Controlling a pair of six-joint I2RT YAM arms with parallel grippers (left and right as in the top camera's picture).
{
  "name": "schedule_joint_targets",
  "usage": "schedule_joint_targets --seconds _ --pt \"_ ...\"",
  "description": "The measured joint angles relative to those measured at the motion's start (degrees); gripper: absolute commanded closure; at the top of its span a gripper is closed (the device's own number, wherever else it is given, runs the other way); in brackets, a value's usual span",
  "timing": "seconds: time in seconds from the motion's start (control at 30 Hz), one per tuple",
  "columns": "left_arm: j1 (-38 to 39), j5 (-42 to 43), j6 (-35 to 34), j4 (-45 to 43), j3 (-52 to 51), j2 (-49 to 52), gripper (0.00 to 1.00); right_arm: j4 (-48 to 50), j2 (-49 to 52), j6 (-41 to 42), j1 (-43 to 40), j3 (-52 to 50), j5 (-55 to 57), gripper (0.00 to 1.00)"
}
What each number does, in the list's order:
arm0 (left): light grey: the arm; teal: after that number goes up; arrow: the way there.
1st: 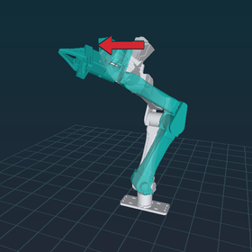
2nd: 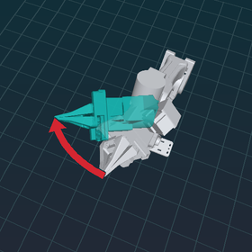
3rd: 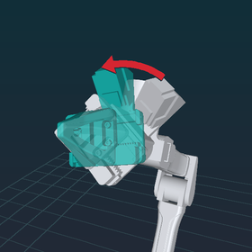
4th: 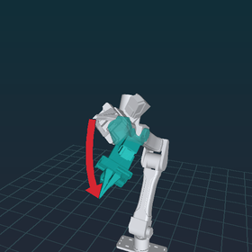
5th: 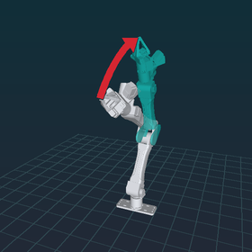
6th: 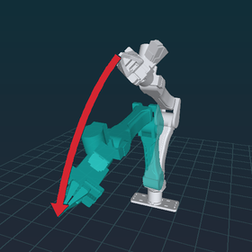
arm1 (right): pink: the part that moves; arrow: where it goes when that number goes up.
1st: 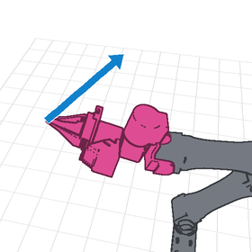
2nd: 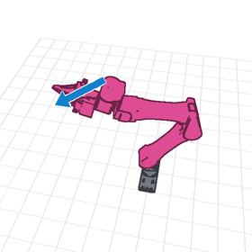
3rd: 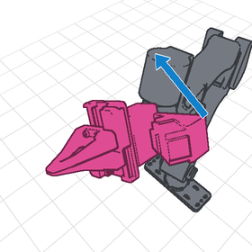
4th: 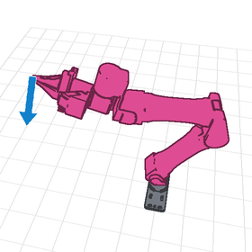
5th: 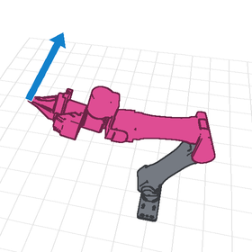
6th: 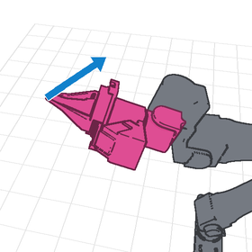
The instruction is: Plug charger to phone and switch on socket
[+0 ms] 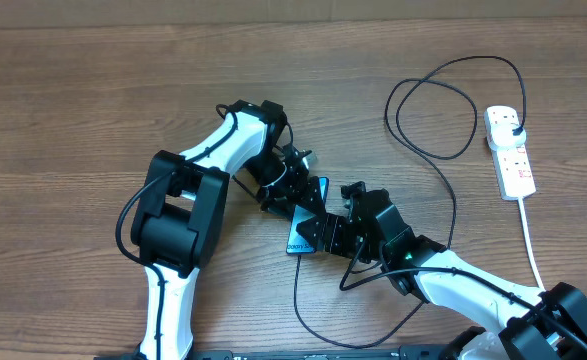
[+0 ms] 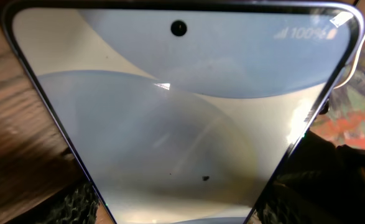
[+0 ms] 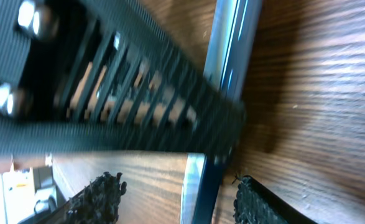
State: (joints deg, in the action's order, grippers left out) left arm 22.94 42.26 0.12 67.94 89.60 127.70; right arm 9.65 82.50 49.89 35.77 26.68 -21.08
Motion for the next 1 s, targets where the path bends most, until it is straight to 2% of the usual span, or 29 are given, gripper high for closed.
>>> schedule_joint_targets --seconds 0.07,0.13,0.23,0.47,0.57,0.67,1.0 --pt "0.50 0.24 0.59 0.37 -0.02 0.07 0.41 0.22 0.02 0.37 0.00 0.00 1.16 0.43" --pt "0.96 1.29 2.10 1.07 -0.02 0.39 0.40 0.22 0.02 0.74 0.00 0.00 2.03 0.50" --pt "1.09 2.69 3.58 1.29 -0.11 0.81 0.40 0.15 0.07 0.96 0.00 0.00 2.45 0.68" --pt "0.96 3.17 4.79 1.14 -0.17 0.81 0.35 -0.85 0.55 1.20 0.22 -0.11 3.72 0.95" --pt "0.94 2.93 4.70 1.05 -0.17 0.81 0.30 -1.46 0.70 1.84 0.22 -0.13 4.42 0.96" --pt "0.92 2.89 4.70 1.07 -0.17 0.81 0.34 -1.49 0.72 1.81 0.22 -0.13 4.55 0.96" --pt "-0.24 3.63 5.55 2.62 -0.15 0.50 0.33 -0.24 0.59 1.68 0.20 -0.13 3.43 0.96"
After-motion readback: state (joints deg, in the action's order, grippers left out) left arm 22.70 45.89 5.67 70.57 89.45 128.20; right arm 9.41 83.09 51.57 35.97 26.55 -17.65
